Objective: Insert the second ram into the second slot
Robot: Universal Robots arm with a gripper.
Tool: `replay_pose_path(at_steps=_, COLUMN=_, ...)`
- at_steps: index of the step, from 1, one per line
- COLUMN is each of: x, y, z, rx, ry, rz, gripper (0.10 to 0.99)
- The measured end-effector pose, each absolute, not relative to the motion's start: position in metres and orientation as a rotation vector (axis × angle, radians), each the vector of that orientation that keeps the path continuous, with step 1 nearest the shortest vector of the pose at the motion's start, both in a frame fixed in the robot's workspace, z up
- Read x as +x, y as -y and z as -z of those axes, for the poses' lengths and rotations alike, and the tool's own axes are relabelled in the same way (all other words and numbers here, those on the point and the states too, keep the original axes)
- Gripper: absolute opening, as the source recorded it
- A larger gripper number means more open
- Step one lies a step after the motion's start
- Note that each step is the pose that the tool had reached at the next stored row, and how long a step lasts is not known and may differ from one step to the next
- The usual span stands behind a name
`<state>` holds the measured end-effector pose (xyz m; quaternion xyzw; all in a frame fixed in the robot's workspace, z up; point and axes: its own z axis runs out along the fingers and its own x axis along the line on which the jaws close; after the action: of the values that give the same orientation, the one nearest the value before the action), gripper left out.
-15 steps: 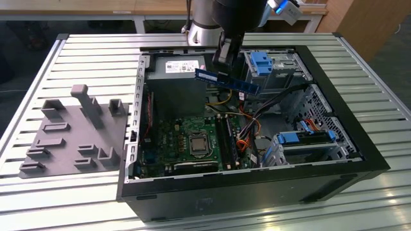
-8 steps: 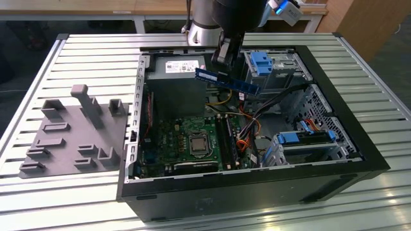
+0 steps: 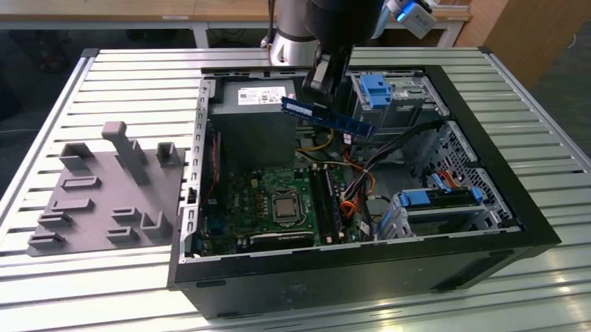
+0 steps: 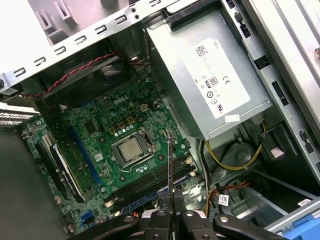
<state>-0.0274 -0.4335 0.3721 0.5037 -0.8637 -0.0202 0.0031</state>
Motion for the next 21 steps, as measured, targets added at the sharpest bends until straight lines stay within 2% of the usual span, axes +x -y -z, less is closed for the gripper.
replay_pose_path(at_steps=21, x=-0.0274, y=0.4335, z=-0.3722, rx=1.475, ry=2.768, rz=0.064, gripper=0.133)
